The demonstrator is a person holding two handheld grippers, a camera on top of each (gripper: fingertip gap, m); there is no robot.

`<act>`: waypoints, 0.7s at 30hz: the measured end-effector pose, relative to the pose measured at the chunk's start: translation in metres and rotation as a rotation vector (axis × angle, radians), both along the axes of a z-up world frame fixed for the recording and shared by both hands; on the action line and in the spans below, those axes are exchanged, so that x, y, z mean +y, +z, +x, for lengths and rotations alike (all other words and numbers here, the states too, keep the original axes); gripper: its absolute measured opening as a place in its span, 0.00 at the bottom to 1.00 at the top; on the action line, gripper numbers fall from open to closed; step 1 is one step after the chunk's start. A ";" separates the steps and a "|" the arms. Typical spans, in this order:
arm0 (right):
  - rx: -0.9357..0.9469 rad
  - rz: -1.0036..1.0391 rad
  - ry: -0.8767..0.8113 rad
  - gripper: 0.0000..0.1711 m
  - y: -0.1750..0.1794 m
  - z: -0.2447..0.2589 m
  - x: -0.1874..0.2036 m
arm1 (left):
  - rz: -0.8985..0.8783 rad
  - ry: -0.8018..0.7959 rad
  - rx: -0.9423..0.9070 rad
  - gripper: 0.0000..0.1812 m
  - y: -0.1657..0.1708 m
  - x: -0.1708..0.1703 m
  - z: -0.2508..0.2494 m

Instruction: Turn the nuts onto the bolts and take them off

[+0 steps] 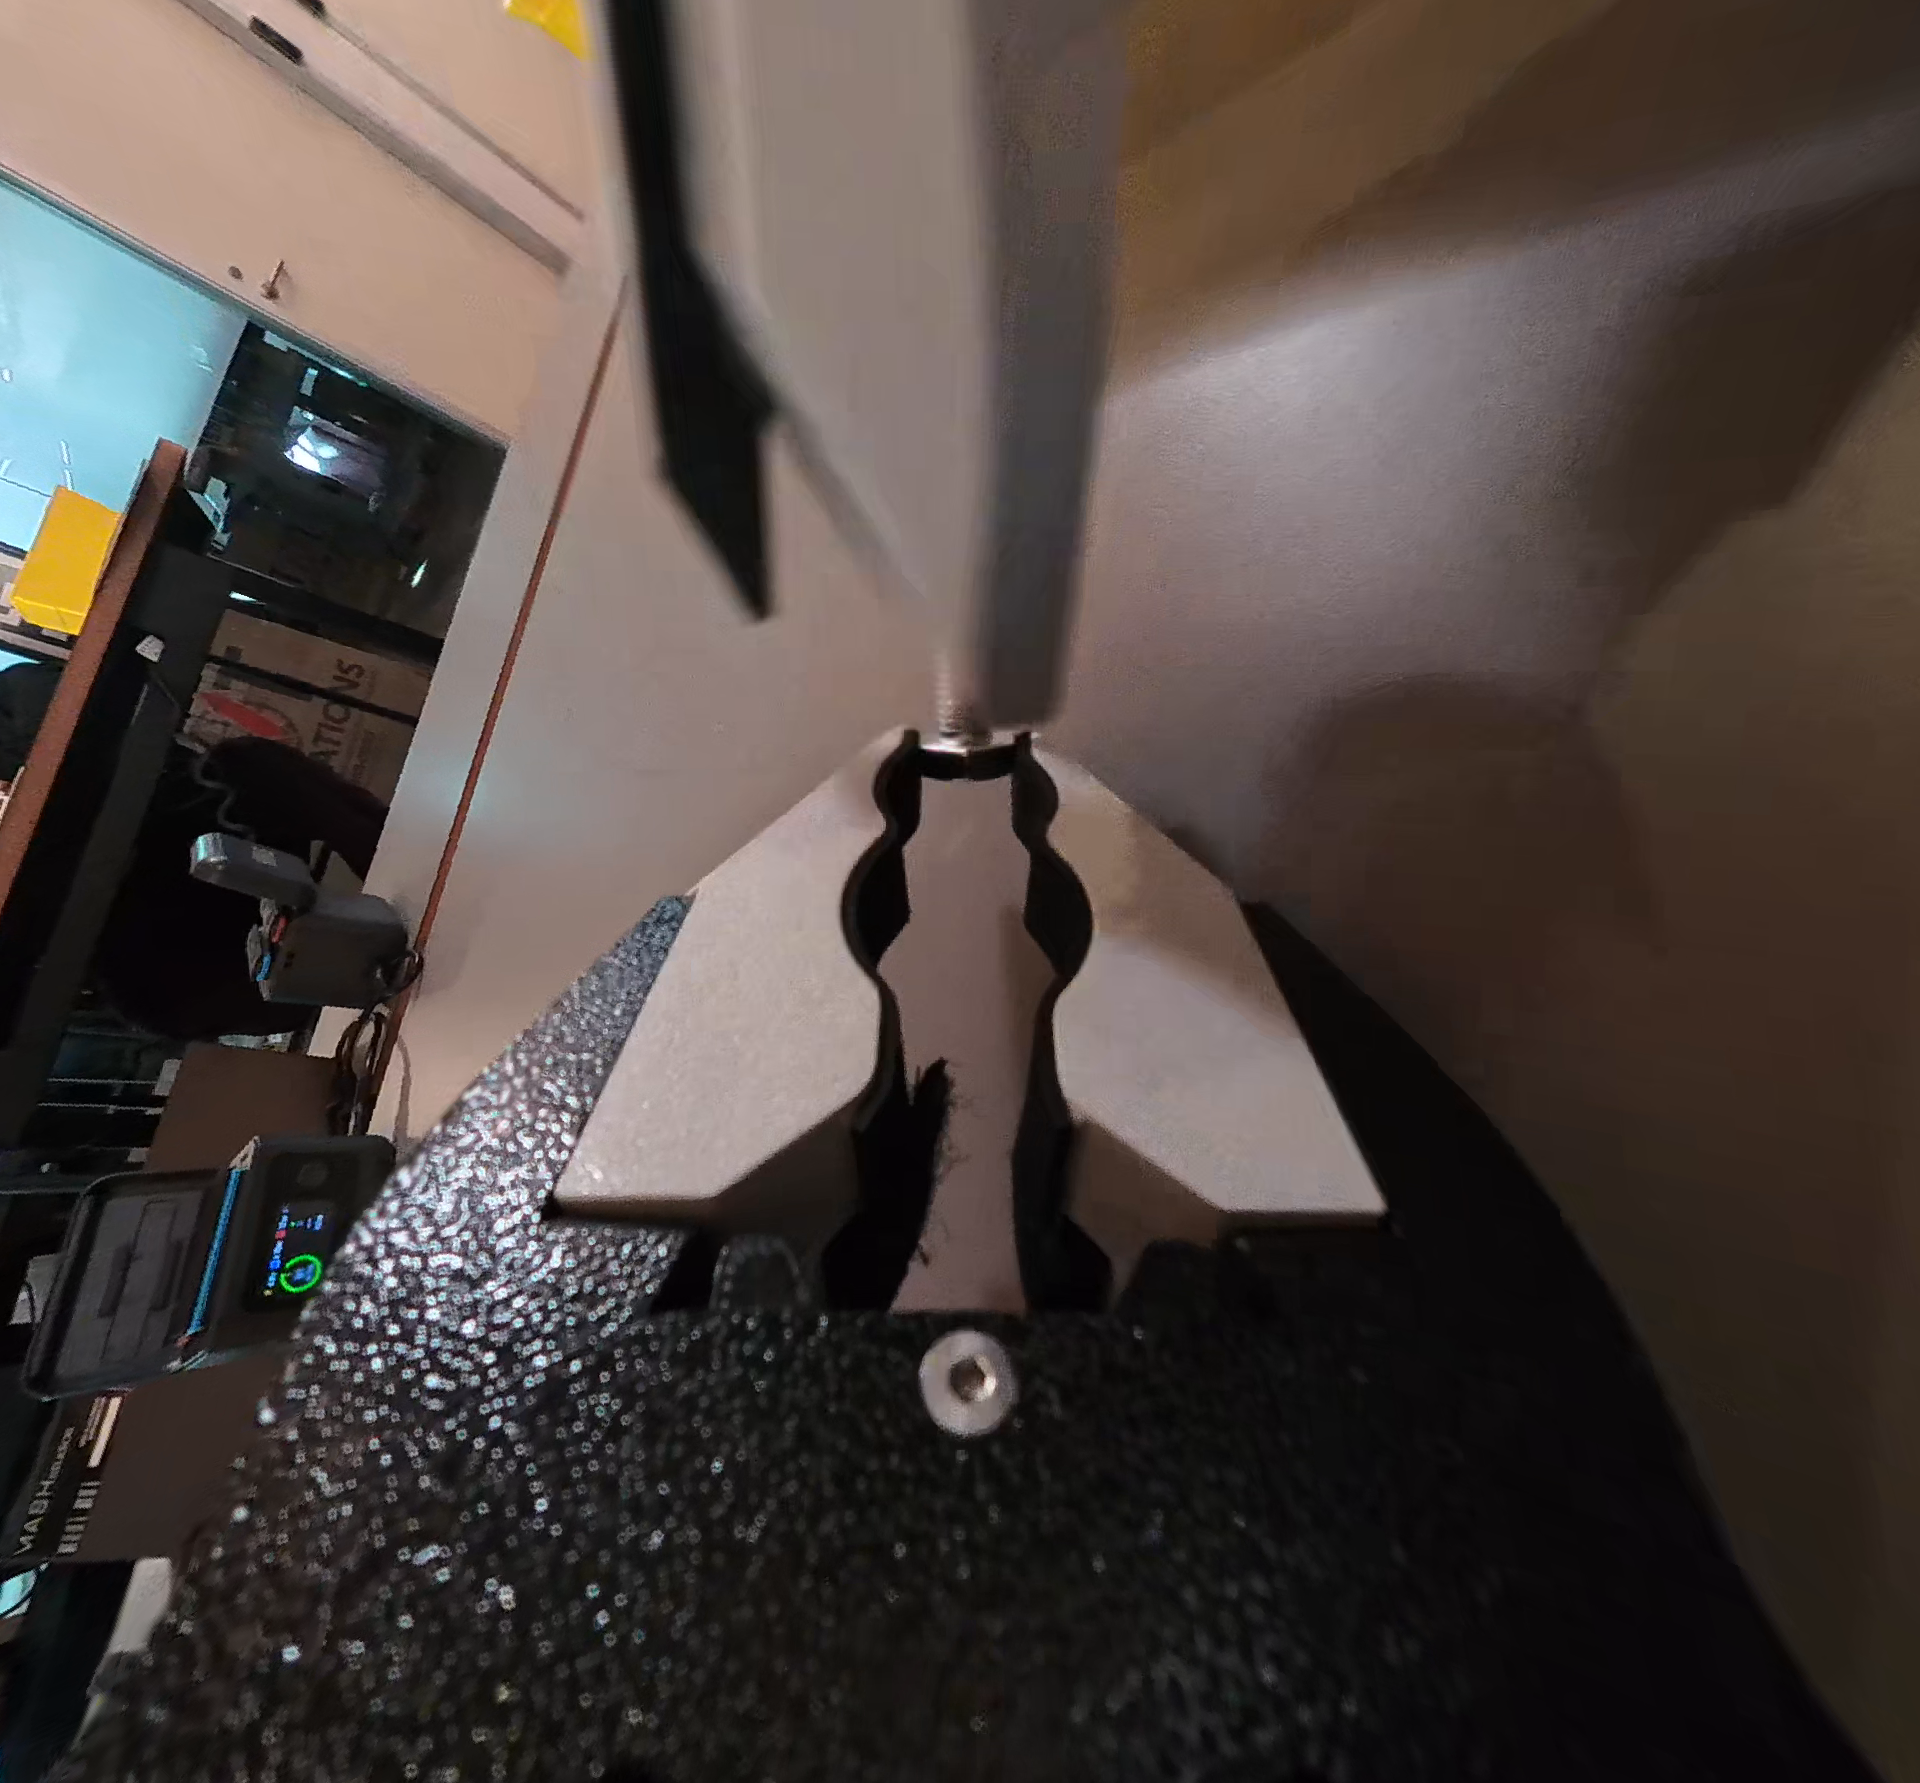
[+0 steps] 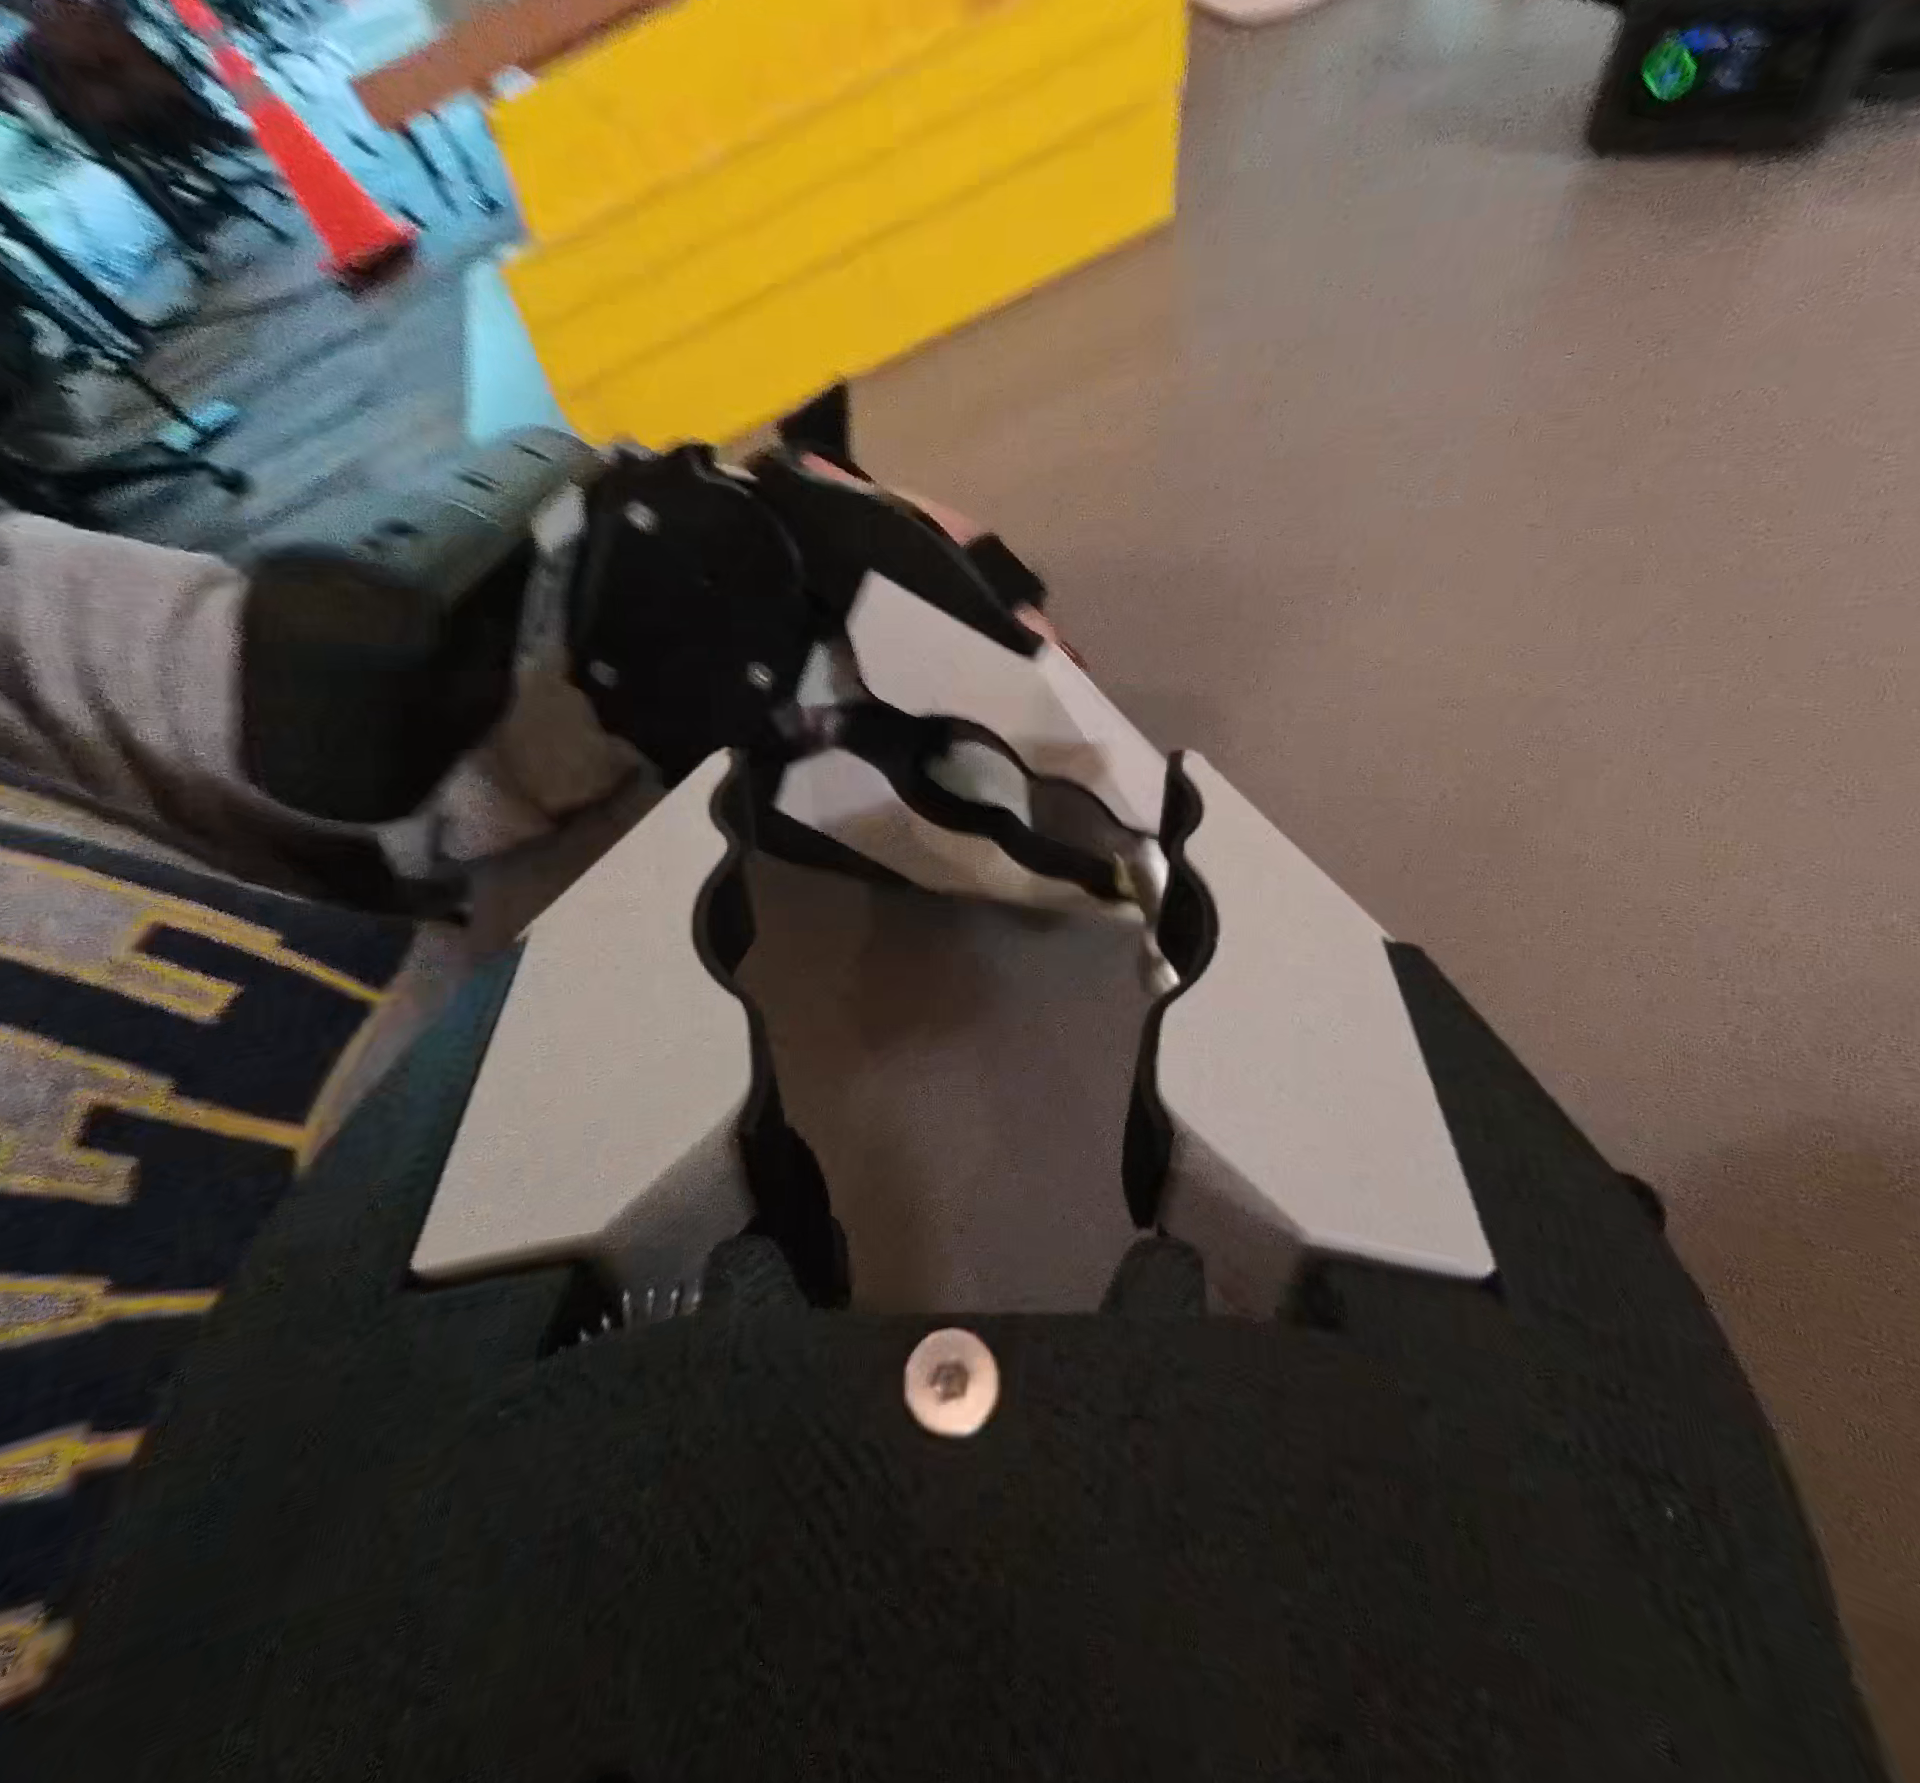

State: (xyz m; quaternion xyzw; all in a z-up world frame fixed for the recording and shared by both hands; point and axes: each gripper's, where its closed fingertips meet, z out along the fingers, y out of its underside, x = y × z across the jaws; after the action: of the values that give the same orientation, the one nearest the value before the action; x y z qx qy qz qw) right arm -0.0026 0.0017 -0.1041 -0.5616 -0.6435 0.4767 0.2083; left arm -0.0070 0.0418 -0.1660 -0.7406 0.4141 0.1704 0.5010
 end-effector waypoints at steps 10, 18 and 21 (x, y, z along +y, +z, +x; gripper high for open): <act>-0.240 -0.077 -0.043 0.48 -0.041 0.016 0.008 | 0.002 0.020 -0.009 0.09 0.000 0.002 -0.003; -0.117 -0.068 -0.144 0.34 -0.028 0.008 0.035 | 0.001 0.017 -0.024 0.09 0.001 0.006 -0.006; -0.244 -0.062 -0.149 0.32 -0.050 0.022 0.036 | 0.005 0.023 -0.027 0.09 0.001 0.007 -0.007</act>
State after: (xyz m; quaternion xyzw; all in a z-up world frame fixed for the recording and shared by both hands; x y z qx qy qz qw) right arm 0.0194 0.0380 -0.1546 -0.6678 -0.6055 0.4077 0.1457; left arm -0.0139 0.0489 -0.1646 -0.7463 0.3983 0.1675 0.5064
